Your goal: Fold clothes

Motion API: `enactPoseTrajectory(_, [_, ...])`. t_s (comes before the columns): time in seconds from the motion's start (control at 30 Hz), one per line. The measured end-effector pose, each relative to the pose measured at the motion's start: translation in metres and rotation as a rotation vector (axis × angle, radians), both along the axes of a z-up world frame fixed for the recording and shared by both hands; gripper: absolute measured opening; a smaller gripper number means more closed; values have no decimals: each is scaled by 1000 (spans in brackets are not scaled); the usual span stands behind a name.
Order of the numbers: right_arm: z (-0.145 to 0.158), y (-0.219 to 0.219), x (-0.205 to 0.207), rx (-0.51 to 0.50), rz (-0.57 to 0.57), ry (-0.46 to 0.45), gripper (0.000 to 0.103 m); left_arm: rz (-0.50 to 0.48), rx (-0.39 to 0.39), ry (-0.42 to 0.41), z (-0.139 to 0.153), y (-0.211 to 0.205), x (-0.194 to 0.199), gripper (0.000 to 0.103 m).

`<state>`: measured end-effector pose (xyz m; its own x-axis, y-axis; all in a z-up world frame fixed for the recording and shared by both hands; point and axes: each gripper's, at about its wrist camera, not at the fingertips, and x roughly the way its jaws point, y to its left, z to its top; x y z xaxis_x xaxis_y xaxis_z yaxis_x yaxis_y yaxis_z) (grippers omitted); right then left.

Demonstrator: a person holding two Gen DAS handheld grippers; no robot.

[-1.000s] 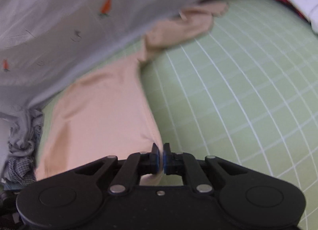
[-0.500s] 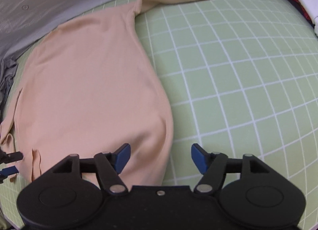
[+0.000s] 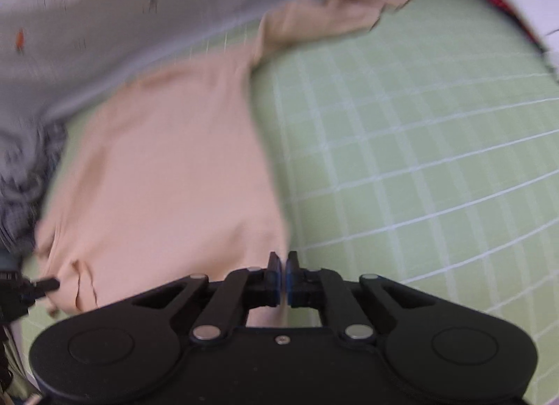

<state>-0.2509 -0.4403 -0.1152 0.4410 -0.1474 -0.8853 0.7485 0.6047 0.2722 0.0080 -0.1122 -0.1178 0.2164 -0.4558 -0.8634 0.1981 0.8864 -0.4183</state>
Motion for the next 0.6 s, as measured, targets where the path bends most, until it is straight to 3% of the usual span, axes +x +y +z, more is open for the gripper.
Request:
enactPoseTrajectory(0.07, [5,0,-12,-5,-17,-18,3,8,-30,-18,5,11,-5,8])
enactPoseTrajectory(0.1, [7,1,-18,-7,-26,-26,3,11,-33,-31,2,13,-9,16])
enactPoseTrajectory(0.17, [12,1,-30,-12,-43,-44,4,34,46,-55,-4,14,-16,20])
enactPoseTrajectory(0.2, [13,1,-35,-12,-48,-49,6,35,92,-61,-6,13,-18,27])
enactPoseTrajectory(0.27, [8,2,-32,5,-30,-30,23,37,147,-68,-8,13,-23,39])
enactPoseTrajectory(0.37, [7,4,-20,-23,-10,-13,48,47,126,-70,-9,10,-28,44])
enactPoseTrajectory(0.53, [-3,3,-7,-38,37,64,68,-57,150,-66,-16,-24,-32,58])
enactPoseTrajectory(0.6, [-9,4,-2,-38,58,94,70,-115,173,-56,-25,-42,-33,61])
